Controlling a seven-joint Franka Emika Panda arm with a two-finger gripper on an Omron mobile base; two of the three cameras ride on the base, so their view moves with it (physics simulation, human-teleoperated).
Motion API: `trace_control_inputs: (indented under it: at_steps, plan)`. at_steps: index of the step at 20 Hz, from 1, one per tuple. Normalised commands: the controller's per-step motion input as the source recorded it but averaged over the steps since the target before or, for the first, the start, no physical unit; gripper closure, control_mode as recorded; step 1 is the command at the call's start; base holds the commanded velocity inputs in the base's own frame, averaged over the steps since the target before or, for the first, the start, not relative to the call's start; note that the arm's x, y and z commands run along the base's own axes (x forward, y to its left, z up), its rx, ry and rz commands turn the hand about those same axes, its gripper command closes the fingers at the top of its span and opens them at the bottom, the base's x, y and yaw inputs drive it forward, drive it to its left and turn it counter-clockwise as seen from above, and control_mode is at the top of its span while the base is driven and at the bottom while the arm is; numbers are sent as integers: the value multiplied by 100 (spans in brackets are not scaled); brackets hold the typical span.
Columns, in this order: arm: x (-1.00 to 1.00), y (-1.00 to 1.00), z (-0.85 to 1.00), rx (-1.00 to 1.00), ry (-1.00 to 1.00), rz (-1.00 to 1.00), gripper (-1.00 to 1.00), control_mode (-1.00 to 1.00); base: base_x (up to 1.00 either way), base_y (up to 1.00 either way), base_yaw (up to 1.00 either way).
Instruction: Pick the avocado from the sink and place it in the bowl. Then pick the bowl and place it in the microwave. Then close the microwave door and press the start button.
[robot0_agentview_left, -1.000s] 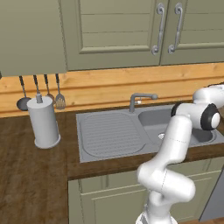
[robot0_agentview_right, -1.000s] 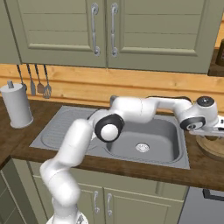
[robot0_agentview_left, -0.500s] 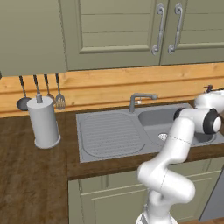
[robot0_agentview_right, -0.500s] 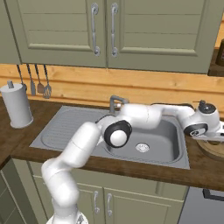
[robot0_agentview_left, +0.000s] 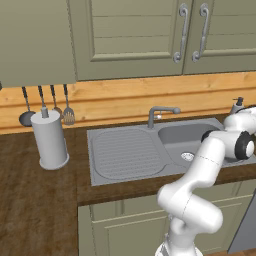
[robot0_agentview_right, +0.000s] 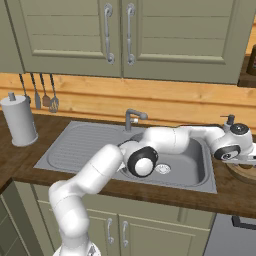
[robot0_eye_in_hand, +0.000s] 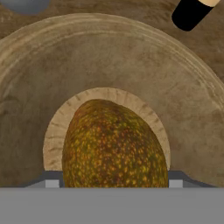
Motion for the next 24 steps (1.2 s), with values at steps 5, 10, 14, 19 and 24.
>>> trace_control_inputs:
  at_steps: [5, 10, 14, 19, 24]
  plan:
    - [28, -7, -24, 0, 0, 2, 100, -100, 0, 0, 0]
    - [16, -3, -20, 0, 0, 4, -100, -100, 0, 0, 0]
    - [0, 5, 0, 0, 0, 0, -100, -100, 0, 0, 0]
    - [0, 23, 0, -1, -3, 0, -100, -100, 0, 0, 0]
    - [-3, 33, 1, -2, -8, 0, -100, -100, 0, 0, 0]
